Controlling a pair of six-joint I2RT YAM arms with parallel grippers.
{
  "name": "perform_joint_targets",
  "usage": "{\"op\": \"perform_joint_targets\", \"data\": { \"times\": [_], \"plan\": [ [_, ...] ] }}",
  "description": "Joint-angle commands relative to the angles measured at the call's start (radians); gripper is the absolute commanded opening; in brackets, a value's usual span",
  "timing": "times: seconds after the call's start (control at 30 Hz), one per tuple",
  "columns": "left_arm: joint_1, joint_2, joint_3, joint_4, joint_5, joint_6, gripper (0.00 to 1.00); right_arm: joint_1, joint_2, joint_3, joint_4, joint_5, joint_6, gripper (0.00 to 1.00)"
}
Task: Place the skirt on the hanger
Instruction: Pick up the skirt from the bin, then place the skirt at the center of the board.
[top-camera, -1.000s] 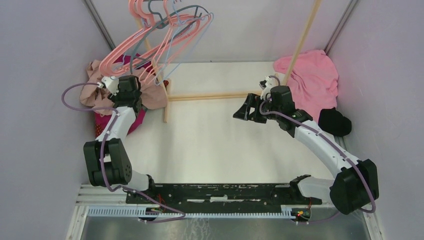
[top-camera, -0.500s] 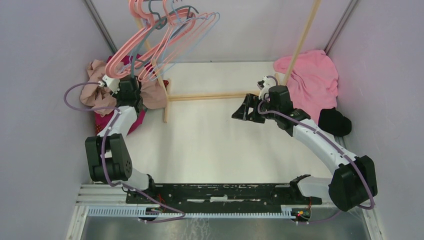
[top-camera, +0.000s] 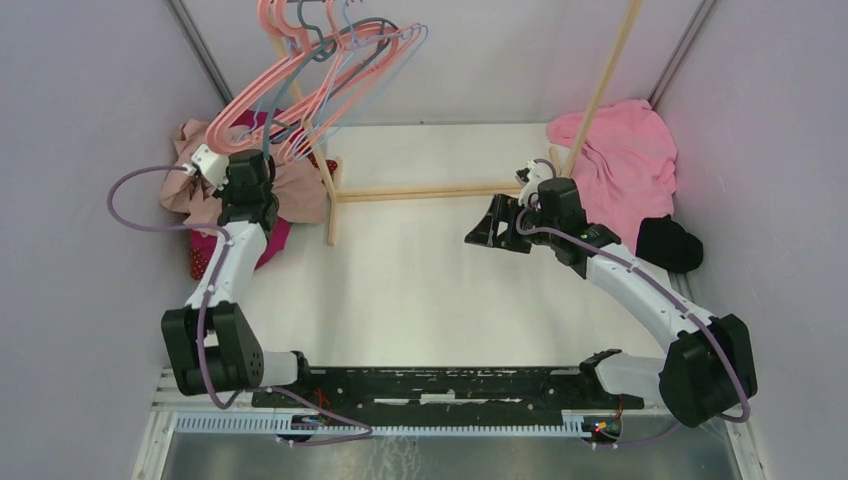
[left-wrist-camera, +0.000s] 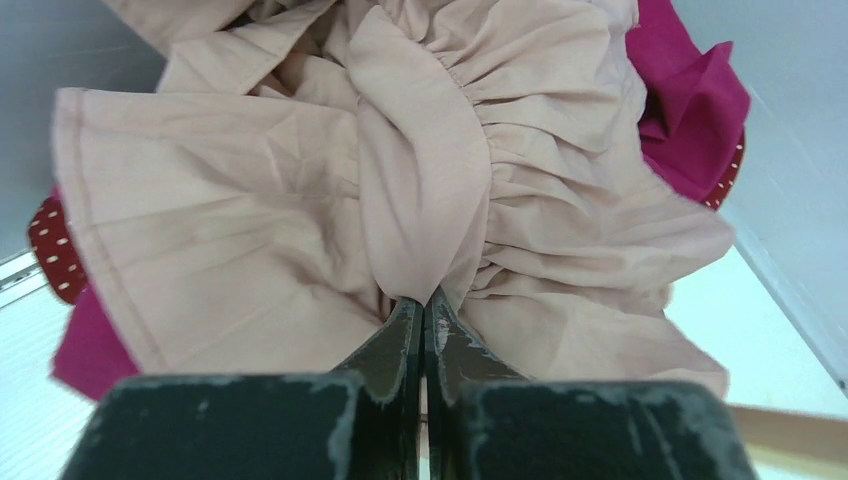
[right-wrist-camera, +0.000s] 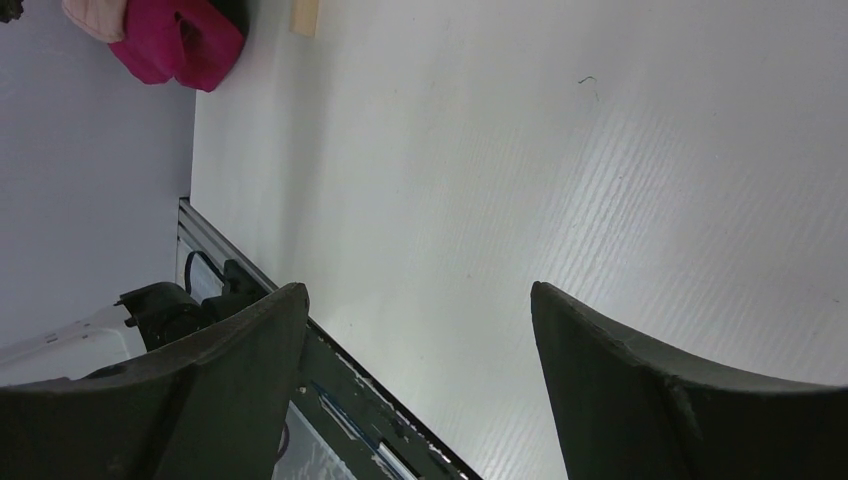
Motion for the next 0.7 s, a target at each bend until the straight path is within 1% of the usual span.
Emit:
{"op": "perform_joint_targets", "data": {
  "times": [0.0,0.17,0.3,0.43,0.57,0.67],
  "plan": [
    [0.005,-0.193,-0.068,-0.124,-0.002,-0.027,0.03,0.01,-0.053,-0.005,0.058,-0.014,0.015,0.88],
    [0.003,-0.423,-0.196,-0.221,0.108,-0.032,0.03,0.014,-0.075,-0.003,0.055,-0.015,0.022,0.88],
    [0.002,-0.568,-0.25,-0.307,0.191,-0.028,0.03,0.018,-0.09,0.012,0.041,-0.014,0.022,0.88],
    [0.0,-0.686,-0.257,-0.388,0.303,-0.049,0.03,0.023,-0.109,0.029,0.025,-0.008,0.025,0.88],
    [-0.006,-0.757,-0.242,-0.471,0.467,-0.073,0.03,0.025,-0.123,0.066,-0.025,0.01,0.003,0.88],
    [-0.022,-0.806,-0.217,-0.553,0.543,-0.067,0.03,0.024,-0.127,0.105,-0.073,0.029,-0.022,0.88]
  ]
}}
